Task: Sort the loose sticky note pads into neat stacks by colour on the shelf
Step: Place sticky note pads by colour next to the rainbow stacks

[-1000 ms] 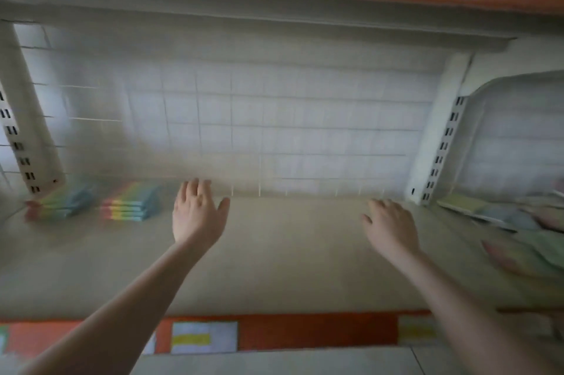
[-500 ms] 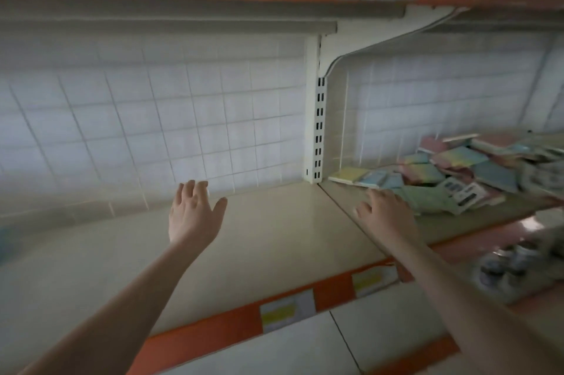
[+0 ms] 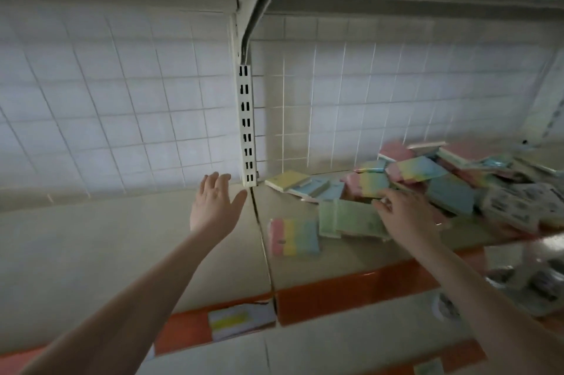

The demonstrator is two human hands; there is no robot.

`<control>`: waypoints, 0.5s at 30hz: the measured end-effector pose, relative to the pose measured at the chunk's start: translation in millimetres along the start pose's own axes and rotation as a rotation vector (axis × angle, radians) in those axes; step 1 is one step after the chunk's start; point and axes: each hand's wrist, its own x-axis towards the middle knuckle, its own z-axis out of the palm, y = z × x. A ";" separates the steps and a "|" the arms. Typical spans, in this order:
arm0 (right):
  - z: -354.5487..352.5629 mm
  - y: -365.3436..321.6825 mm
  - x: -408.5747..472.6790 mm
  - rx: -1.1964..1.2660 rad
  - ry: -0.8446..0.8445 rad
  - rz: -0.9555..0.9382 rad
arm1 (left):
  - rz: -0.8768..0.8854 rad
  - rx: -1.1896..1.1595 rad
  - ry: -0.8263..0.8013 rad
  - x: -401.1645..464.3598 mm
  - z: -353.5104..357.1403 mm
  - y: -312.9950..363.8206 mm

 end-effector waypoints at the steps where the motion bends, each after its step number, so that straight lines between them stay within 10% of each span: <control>1: -2.2 8.0 4.5 0.053 -0.028 -0.025 | -0.003 0.001 -0.008 0.8 8.2 11.5; 15: -24.1 9.9 29.1 0.001 -0.503 -0.339 | 0.039 0.060 -0.170 27.8 44.7 48.0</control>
